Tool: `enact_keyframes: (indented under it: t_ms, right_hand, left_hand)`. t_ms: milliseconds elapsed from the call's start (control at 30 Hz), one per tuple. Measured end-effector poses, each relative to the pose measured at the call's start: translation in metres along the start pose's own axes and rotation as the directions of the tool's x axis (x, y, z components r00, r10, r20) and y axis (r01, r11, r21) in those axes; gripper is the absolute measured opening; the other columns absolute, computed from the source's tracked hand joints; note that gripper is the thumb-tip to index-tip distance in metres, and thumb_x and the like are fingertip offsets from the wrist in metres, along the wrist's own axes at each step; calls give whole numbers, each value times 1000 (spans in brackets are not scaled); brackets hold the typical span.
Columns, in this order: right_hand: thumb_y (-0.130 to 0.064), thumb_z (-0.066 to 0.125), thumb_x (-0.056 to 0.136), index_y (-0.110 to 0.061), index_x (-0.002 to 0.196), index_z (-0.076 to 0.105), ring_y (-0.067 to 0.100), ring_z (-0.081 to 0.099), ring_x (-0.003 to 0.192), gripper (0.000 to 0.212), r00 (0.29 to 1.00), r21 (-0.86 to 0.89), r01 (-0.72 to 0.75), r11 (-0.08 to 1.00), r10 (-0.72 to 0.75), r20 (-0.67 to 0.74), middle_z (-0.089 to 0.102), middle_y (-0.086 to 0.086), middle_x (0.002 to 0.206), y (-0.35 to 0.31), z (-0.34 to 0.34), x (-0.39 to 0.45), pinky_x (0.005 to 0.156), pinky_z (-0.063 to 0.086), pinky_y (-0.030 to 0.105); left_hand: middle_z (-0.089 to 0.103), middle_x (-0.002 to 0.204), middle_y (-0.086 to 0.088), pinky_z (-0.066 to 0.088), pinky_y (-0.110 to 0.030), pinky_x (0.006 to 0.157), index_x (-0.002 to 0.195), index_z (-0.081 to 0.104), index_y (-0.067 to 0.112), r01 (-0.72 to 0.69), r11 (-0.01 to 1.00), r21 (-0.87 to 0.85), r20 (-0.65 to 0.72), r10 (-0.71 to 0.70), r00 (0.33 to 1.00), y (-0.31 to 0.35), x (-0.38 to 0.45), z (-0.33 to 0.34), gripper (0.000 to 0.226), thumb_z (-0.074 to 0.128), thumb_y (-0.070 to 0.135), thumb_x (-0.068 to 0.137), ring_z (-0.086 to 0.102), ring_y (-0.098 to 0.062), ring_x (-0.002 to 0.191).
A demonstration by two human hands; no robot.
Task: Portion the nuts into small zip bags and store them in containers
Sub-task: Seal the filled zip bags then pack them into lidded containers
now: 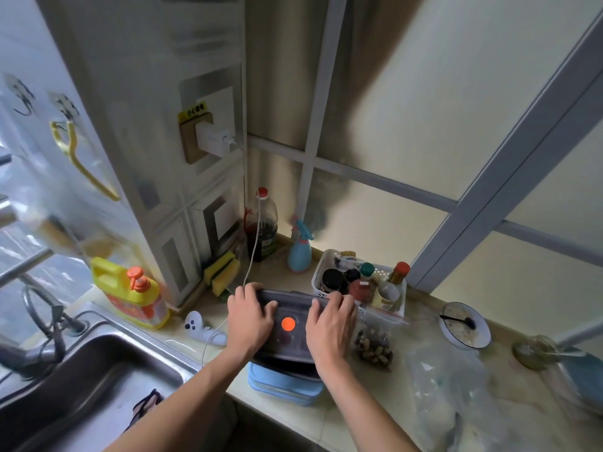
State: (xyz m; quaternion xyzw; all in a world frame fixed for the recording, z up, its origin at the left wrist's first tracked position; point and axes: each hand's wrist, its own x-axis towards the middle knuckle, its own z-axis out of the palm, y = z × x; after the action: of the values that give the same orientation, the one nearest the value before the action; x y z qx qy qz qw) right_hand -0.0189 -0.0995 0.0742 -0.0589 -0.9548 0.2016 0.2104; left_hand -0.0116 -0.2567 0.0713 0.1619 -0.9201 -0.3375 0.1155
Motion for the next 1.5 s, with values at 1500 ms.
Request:
enact_keyframes:
  t_ms: [1500]
  right_hand:
    - [-12, 49, 105, -17, 116, 59, -5, 58, 78, 15, 879, 666, -474, 576, 349, 324, 64, -15, 89, 71, -37, 92, 63, 42, 17]
  left_hand:
    - [56, 130, -12, 48, -39, 90, 141, 46, 19, 119, 991, 63, 188, -129, 974, 8, -2, -21, 51, 49, 9, 91, 59, -35, 113]
